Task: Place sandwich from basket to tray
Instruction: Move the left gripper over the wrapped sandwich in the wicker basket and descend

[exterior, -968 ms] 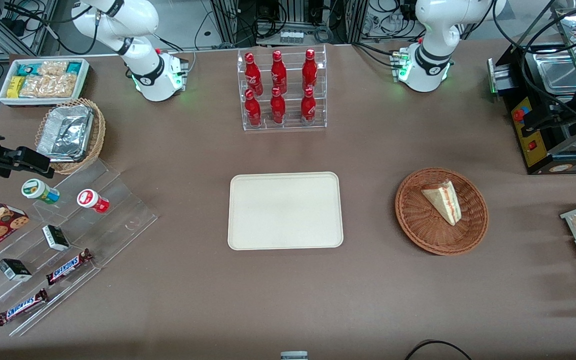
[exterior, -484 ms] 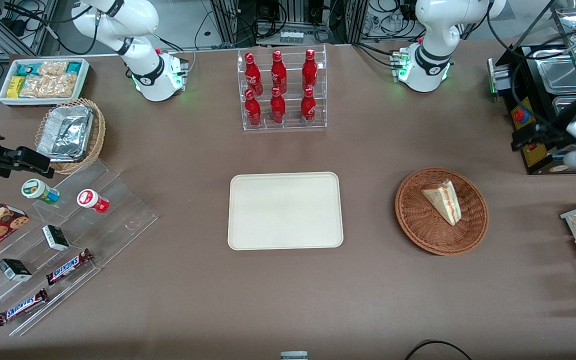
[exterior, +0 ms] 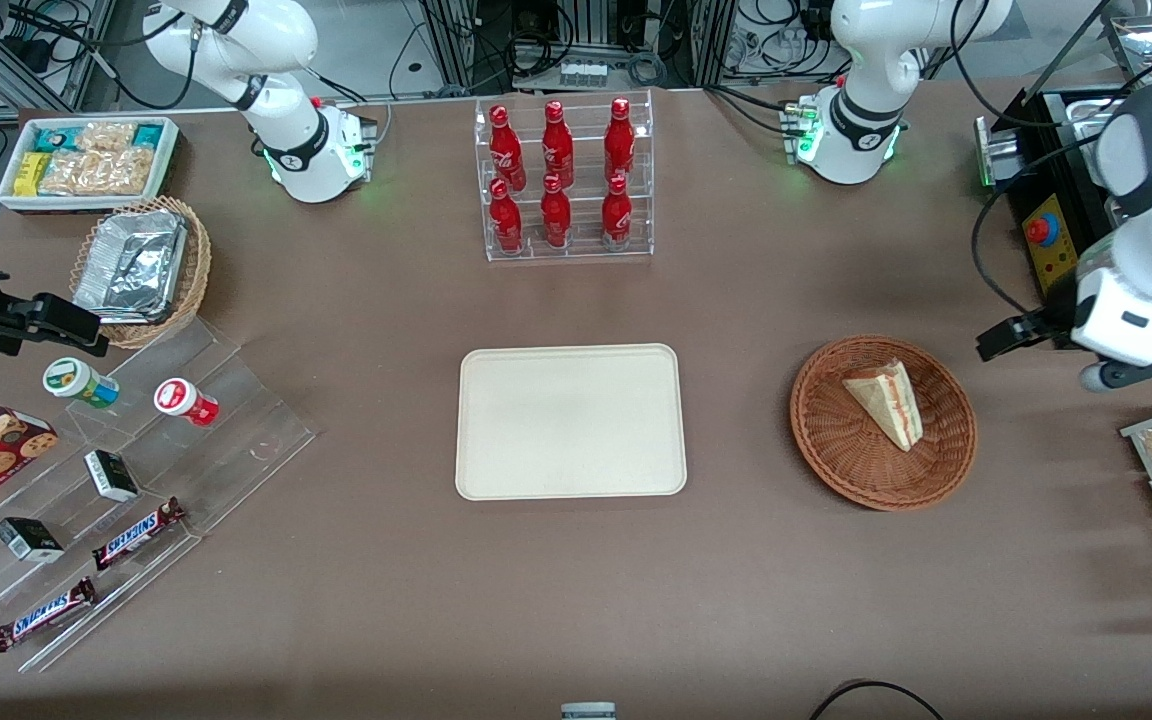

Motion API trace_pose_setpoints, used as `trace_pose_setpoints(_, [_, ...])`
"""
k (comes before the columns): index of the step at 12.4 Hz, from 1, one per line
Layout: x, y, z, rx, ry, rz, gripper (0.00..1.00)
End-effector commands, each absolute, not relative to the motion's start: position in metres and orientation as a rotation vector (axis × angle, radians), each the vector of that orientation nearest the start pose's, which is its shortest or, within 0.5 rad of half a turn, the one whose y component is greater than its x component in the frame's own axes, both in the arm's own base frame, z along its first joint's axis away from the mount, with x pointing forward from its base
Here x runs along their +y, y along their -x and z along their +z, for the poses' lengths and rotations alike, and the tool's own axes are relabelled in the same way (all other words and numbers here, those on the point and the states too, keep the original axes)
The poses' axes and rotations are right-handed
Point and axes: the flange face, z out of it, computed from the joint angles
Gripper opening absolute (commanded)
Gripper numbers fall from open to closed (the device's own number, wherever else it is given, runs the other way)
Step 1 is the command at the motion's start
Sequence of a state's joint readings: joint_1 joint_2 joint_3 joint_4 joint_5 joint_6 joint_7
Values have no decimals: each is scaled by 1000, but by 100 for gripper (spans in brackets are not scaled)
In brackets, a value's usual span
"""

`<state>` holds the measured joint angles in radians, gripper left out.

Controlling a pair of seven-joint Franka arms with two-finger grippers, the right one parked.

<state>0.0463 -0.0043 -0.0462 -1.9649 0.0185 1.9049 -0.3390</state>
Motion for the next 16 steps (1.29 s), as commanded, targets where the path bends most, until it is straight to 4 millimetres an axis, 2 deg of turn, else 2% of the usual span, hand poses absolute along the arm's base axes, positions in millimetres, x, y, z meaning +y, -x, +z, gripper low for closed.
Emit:
trace_pose_setpoints(1, [-11, -538, 451, -625, 3052, 33, 100])
trace_pose_setpoints(6, [-34, -529, 378, -604, 3058, 52, 100])
trace_pose_setpoints(8, [-40, -534, 351, -587, 3064, 62, 100])
trace_pose_setpoints(12, [-45, -540, 313, -585, 3066, 98, 100])
trace_pose_setpoints(16, [-46, -544, 277, -665, 3052, 107, 100])
